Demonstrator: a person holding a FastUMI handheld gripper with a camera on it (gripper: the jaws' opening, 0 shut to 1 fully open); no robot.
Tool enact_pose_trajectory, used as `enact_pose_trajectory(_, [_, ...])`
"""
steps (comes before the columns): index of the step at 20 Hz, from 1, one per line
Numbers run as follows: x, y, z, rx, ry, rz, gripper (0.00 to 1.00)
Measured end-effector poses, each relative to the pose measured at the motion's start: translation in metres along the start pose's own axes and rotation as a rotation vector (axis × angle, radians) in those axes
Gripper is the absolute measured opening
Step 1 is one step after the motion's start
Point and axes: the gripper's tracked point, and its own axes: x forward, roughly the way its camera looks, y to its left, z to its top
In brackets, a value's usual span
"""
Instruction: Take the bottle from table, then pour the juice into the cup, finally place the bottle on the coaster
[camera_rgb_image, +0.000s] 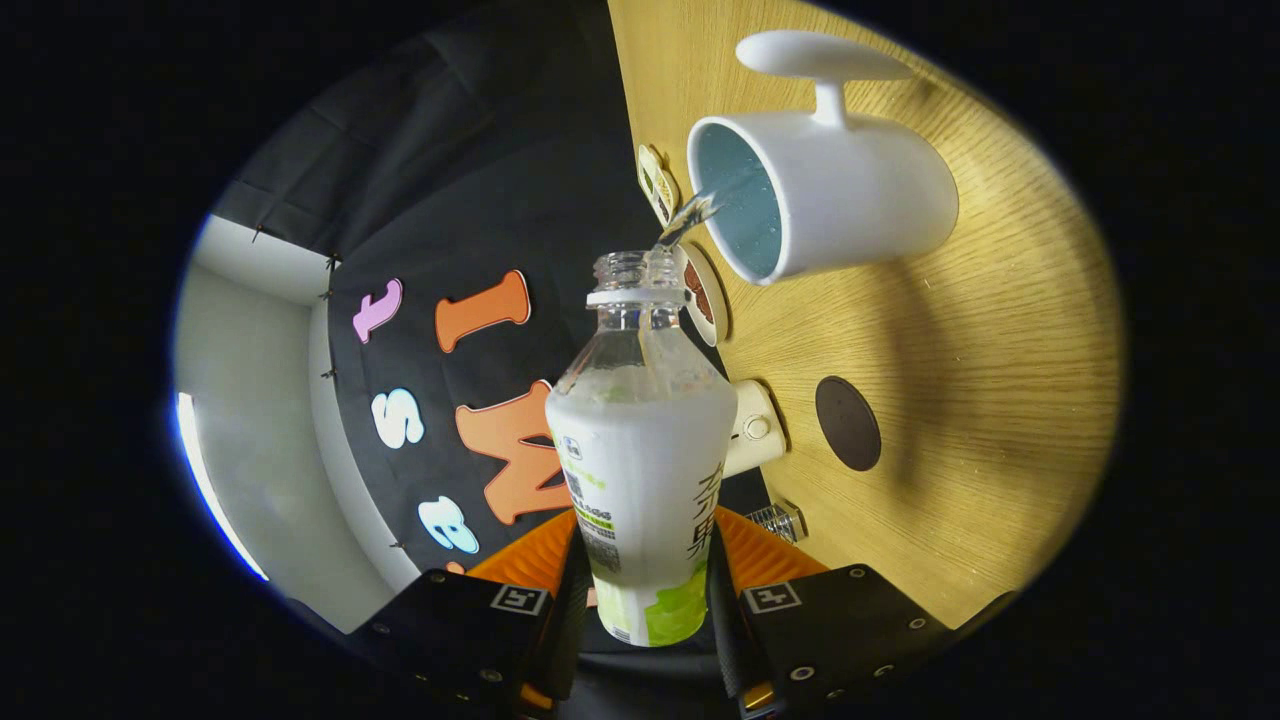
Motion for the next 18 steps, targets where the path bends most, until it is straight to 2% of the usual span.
enact_pose_trajectory(18, [0.003,0.026,-0.003,0.126,-0.018,0.054,0.56])
